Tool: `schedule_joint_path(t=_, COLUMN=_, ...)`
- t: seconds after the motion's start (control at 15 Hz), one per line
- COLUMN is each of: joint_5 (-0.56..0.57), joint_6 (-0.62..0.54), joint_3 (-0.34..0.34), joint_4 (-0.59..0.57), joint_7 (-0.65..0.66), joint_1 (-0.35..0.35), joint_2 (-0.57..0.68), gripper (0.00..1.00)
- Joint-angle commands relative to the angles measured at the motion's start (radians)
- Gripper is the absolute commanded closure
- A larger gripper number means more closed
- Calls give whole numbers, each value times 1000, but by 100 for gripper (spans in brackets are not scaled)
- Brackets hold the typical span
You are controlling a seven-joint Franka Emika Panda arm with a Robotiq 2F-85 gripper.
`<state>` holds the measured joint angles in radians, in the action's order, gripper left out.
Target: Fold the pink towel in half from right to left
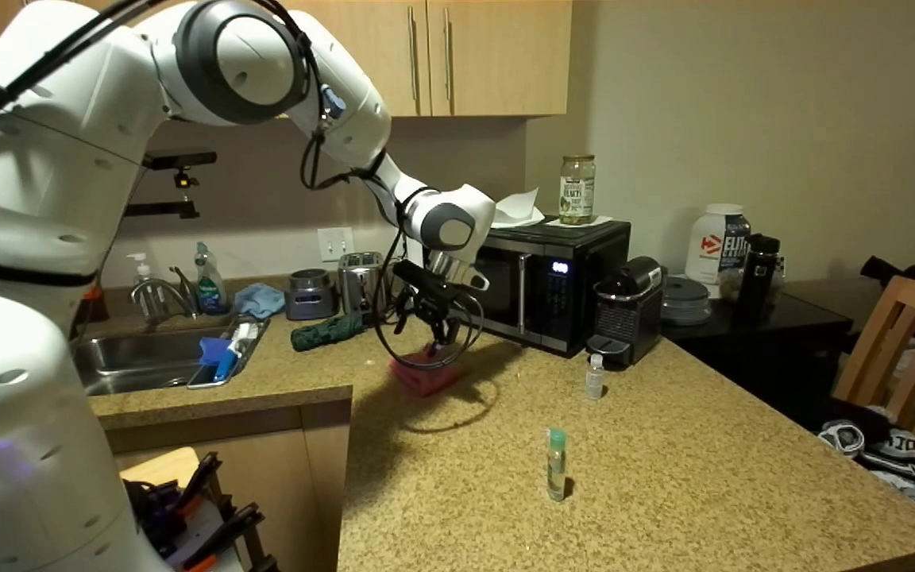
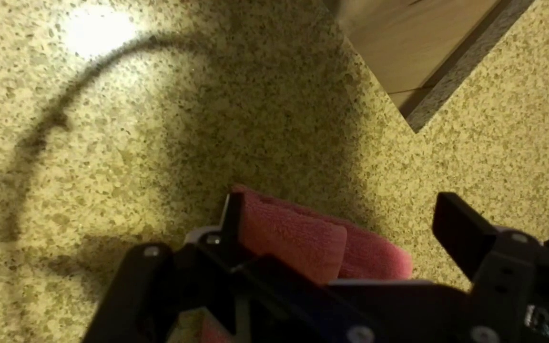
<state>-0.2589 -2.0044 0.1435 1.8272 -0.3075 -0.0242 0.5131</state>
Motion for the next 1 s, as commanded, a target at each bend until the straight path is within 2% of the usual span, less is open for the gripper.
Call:
schedule_joint_path(t=0.0, joint_5=35, joint_6=-66, joint_3=3, joint_4=7, joint_7=-16, joint_1=-17, joint_2=22, gripper=0)
schedule_joint_path(t=0.53, joint_5=142, joint_6=-203, joint_3=-8, joint_4=1, joint_7=27, joint_1=-51, joint_2=82, gripper=0)
schedule_joint_path(t=0.93, joint_5=201, joint_6=-160, joint_3=-35, joint_4=-57, joint_7=144, joint_1=-80, joint_2=126, gripper=0)
